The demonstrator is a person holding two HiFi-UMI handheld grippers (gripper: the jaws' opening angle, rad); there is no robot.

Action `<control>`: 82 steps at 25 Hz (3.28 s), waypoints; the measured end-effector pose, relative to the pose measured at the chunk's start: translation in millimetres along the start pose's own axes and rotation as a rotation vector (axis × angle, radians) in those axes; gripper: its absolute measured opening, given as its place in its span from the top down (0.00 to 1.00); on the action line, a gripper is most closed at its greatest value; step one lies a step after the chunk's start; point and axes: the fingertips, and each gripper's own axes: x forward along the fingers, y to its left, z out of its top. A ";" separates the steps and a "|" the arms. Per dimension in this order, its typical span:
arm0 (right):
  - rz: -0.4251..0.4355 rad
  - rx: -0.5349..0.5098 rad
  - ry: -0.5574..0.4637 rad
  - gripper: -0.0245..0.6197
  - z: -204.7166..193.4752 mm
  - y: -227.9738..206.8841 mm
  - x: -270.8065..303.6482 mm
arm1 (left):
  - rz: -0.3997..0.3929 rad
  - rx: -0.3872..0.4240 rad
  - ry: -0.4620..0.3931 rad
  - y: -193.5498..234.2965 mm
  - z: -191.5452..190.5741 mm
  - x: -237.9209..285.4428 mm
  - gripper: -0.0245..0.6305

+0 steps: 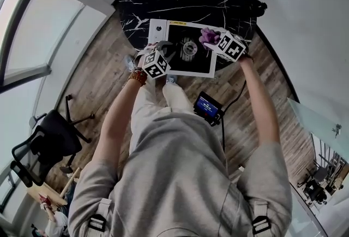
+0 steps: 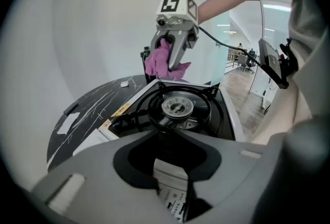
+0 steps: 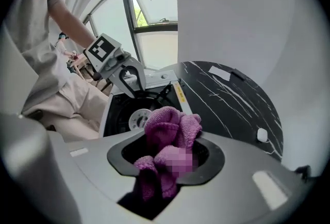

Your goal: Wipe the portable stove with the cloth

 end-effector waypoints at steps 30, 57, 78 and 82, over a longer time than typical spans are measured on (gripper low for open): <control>0.107 -0.085 0.214 0.70 0.8 -43.6 62.4 | -0.047 0.059 -0.022 -8.4 0.7 -2.6 0.80; 0.118 -0.190 0.257 0.70 23.8 -35.9 75.8 | -0.035 0.070 -0.028 -9.2 2.0 -3.2 0.80; 0.167 -0.247 0.297 0.71 41.7 -23.2 79.6 | -0.035 0.069 -0.029 -9.3 3.6 -3.8 0.81; 0.169 -0.257 0.293 0.71 47.4 -21.9 82.8 | -0.034 0.071 -0.028 -8.9 3.5 -3.6 0.81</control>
